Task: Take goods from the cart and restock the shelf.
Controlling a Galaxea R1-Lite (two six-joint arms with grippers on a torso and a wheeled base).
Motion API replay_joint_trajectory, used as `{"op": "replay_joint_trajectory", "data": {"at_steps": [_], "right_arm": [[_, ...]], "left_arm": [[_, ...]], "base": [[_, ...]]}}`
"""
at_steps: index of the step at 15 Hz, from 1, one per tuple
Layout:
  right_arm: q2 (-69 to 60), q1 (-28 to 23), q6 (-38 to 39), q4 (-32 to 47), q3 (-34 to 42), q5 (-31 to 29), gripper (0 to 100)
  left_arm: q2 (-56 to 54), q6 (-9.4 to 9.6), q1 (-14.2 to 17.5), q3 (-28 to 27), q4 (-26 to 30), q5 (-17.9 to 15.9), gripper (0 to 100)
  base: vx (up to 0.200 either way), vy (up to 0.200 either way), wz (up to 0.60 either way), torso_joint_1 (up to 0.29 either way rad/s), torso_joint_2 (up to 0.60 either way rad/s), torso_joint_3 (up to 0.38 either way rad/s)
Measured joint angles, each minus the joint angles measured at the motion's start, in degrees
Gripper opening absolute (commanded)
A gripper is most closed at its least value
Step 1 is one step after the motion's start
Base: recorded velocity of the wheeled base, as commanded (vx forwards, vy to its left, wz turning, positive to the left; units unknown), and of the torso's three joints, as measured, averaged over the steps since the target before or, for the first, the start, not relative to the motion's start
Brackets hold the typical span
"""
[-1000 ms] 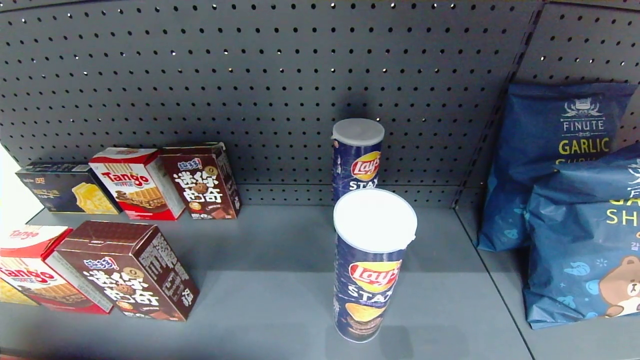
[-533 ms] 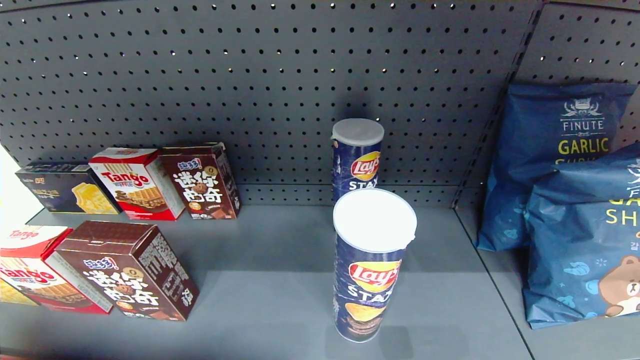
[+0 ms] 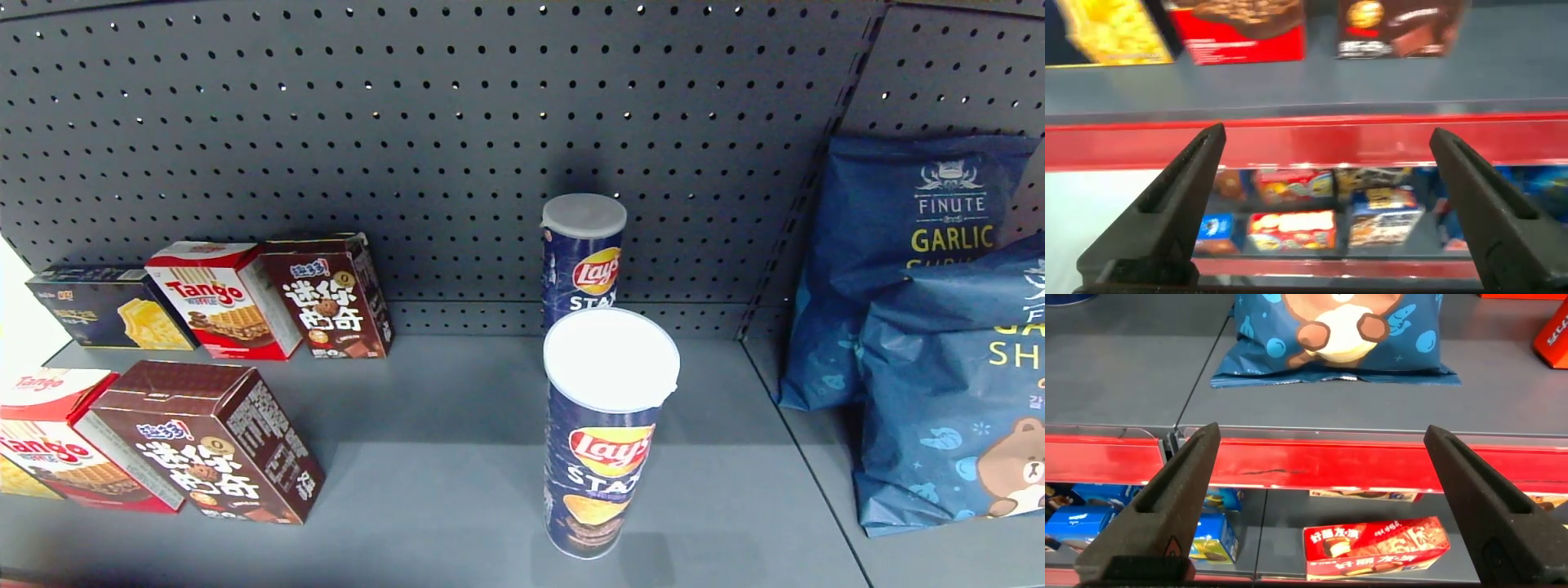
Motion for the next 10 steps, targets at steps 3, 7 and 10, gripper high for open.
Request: {"op": "replay_joint_trajectory", "data": {"at_steps": [3, 7, 10], "right_arm": [[0.0, 0.0, 0.0, 0.0, 0.0, 0.0, 100], [0.0, 0.04, 0.0, 0.0, 0.0, 0.02, 100], [0.0, 0.04, -0.02, 0.0, 0.0, 0.02, 100]], "left_arm": [[-2.32, -0.4, -1.16, 0.0, -0.02, -2.01, 100], [-3.23, -0.4, -1.4, 0.0, -0.02, -2.08, 100], [-3.28, -0.18, -1.4, 0.0, -0.05, -2.12, 100]], "base": [[0.0, 0.0, 0.0, 0.0, 0.0, 0.0], [0.0, 0.0, 0.0, 0.0, 0.0, 0.0], [0.0, 0.0, 0.0, 0.0, 0.0, 0.0]]}}
